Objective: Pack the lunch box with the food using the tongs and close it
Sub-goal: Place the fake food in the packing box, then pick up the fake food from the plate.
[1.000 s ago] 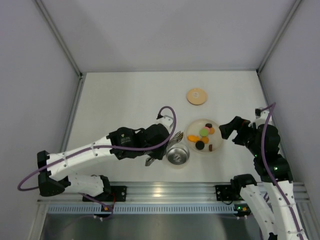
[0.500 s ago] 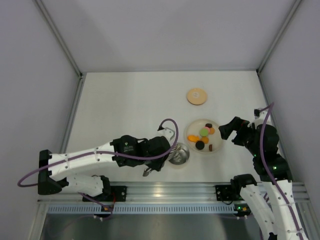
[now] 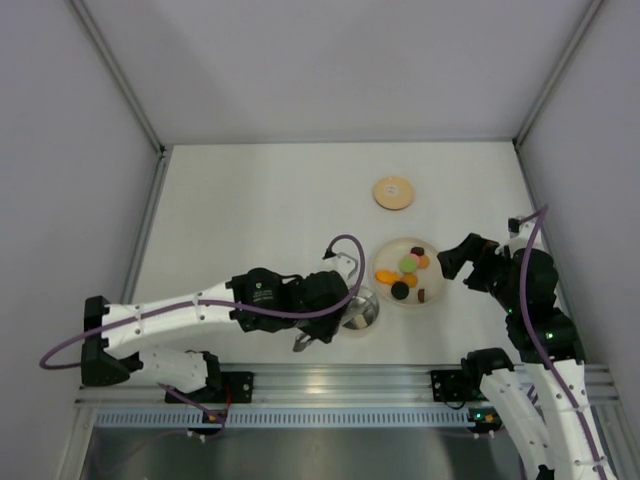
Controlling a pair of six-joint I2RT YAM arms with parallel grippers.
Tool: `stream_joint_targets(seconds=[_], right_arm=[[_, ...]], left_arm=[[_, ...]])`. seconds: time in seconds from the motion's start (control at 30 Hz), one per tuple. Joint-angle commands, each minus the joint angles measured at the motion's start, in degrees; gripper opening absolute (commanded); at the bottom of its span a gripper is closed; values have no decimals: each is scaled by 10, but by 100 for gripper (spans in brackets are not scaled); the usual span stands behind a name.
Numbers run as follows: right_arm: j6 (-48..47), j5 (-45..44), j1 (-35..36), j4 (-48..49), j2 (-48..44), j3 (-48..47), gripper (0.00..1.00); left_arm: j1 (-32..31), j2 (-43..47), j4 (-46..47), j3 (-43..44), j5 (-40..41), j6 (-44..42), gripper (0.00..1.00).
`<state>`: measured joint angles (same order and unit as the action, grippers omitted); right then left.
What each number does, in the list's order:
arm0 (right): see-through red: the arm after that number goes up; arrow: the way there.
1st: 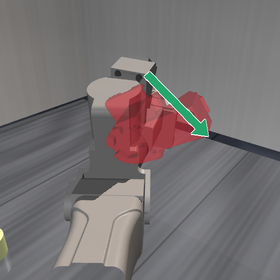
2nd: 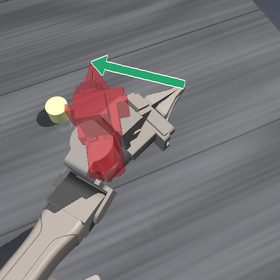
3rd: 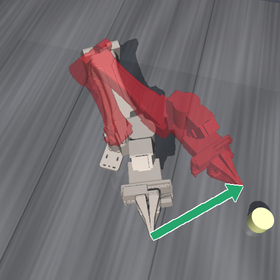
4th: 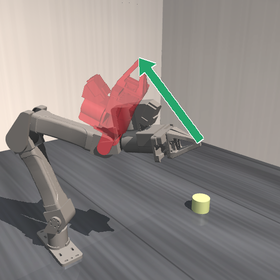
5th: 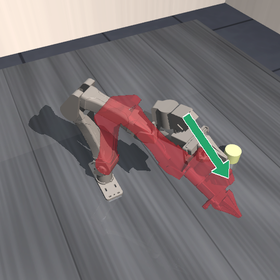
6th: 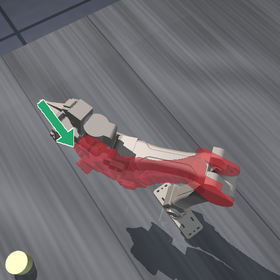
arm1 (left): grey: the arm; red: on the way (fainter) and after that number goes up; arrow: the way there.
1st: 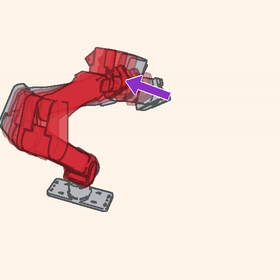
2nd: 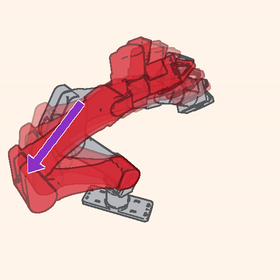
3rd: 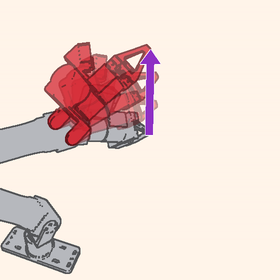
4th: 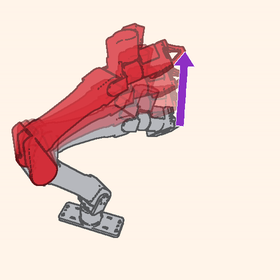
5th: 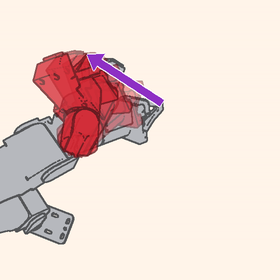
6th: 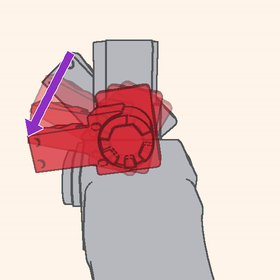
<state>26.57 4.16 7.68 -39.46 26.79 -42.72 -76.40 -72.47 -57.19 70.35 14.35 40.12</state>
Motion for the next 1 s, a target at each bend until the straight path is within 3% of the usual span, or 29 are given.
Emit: stream_joint_targets(seconds=[0.0,0.43,0.67,0.97], right_arm=[[-2,-2,-7,17,3,1,99],[-10,-6,-7,-1,5,-21,99],[-18,-8,-7,-18,0,-39,100],[-21,-10,-7,-22,-1,-40,100]], left_arm=[[-4,-16,16,65,13,-11,48],[11,-226,23,273,109,-63,52],[59,-318,70,295,77,-85,52],[80,-366,110,295,51,-110,57]])
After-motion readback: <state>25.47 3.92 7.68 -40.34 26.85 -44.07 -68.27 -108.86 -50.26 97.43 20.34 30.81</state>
